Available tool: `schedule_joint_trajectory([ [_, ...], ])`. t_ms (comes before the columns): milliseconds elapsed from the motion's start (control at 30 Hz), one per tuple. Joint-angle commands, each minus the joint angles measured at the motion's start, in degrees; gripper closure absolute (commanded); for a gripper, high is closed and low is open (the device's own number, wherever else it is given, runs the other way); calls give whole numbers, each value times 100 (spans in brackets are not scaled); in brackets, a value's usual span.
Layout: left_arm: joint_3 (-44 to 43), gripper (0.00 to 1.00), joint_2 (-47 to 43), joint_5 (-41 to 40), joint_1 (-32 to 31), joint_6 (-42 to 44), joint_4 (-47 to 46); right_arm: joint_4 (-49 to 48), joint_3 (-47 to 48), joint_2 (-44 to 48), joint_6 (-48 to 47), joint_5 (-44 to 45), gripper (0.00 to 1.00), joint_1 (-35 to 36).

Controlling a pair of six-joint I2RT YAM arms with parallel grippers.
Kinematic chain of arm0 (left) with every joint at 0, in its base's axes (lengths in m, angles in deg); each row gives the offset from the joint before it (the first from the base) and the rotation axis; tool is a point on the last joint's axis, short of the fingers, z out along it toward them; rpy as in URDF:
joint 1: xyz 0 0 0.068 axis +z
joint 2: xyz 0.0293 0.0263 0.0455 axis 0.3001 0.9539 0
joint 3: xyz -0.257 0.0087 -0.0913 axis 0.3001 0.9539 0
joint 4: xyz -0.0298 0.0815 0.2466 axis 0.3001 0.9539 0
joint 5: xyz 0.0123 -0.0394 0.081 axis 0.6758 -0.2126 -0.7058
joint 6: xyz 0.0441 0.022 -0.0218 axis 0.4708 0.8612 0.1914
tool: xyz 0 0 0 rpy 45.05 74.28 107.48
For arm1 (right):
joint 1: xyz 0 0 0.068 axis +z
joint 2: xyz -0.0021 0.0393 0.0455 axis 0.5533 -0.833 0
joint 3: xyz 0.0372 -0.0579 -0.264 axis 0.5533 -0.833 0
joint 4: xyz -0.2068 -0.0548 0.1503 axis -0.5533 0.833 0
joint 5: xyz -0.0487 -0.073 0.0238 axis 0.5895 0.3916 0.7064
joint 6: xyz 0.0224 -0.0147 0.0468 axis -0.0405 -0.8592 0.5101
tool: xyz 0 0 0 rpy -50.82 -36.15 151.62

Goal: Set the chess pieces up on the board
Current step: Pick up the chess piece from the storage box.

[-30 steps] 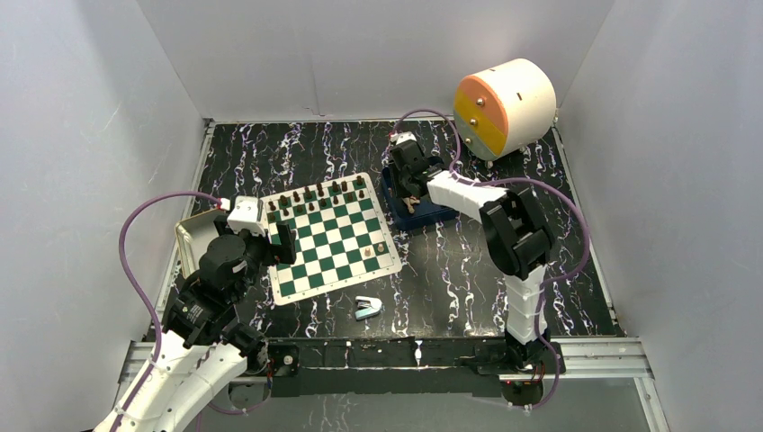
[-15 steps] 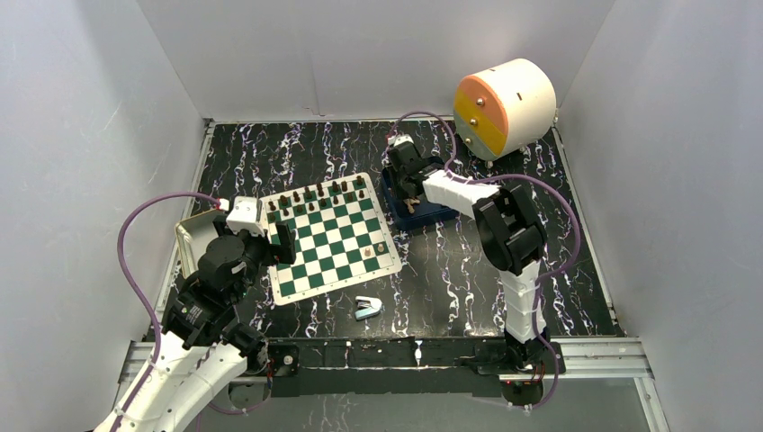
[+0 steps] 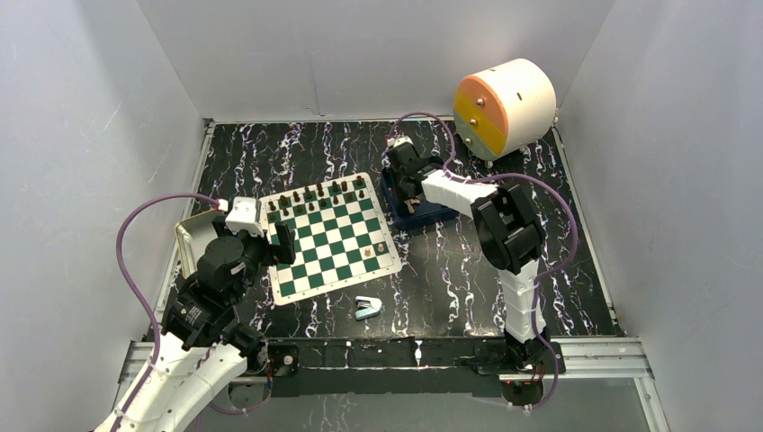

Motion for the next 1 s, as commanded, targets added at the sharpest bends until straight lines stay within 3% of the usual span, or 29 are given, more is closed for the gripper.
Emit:
schedule_joint_trajectory([
  [0, 58, 5, -3, -69, -31, 52, -126, -79, 296, 85, -129, 185, 75, -19],
  [567, 48, 5, 9, -32, -28, 53, -120, 718, 620, 790, 86, 82, 77, 7],
  [967, 36, 5, -29, -58, -36, 53, -105, 640, 134, 1719, 168, -94, 77, 686],
])
